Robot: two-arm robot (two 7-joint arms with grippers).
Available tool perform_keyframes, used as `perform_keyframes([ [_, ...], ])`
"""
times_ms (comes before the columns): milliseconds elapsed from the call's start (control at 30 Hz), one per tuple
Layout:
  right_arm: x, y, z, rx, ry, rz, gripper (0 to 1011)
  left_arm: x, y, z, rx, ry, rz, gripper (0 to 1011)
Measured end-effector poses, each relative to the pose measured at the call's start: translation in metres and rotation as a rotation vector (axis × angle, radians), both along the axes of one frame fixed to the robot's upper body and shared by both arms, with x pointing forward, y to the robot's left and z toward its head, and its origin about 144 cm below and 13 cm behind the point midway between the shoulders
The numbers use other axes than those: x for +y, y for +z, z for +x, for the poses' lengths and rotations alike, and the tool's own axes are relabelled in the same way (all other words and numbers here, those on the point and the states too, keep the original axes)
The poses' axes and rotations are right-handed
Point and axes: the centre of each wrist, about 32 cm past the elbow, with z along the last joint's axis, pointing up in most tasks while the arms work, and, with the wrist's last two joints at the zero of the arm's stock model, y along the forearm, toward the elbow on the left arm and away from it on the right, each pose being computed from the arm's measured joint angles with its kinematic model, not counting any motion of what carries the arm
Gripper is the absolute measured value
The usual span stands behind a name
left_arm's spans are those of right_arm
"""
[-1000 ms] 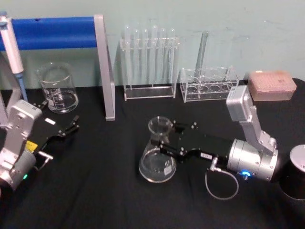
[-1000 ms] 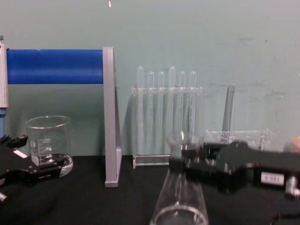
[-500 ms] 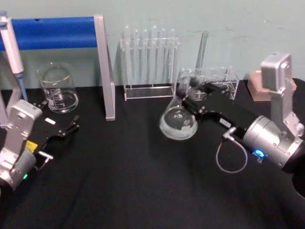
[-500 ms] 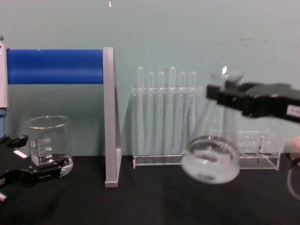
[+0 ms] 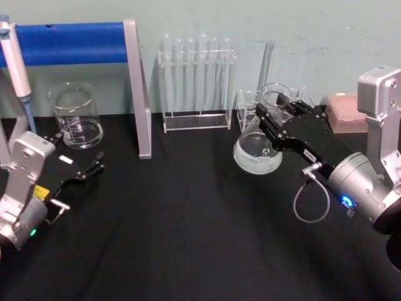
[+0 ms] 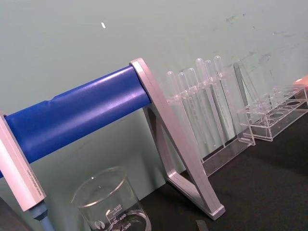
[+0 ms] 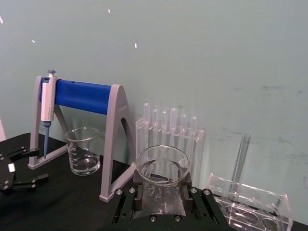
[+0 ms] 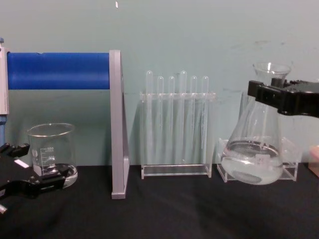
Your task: Grasp the erlenmeyer flask with one hand, shake it three times, then place it back.
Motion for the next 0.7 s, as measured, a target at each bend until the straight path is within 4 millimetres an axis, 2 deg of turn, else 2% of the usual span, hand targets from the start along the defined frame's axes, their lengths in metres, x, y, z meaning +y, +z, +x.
perform_keyframes([
  [200,0.008,-0.001,-0.002,0.004,-0.022,-0.001,448,0.000,0.000,0.000,0.000,0.000,0.000,1001],
  [400,0.024,-0.001,0.000,0.005,0.003,-0.004,448,0.000,0.000,0.000,0.000,0.000,0.000,1001],
  [700,0.058,-0.002,0.008,-0.009,0.172,-0.016,448,0.000,0.000,0.000,0.000,0.000,0.000,1001],
])
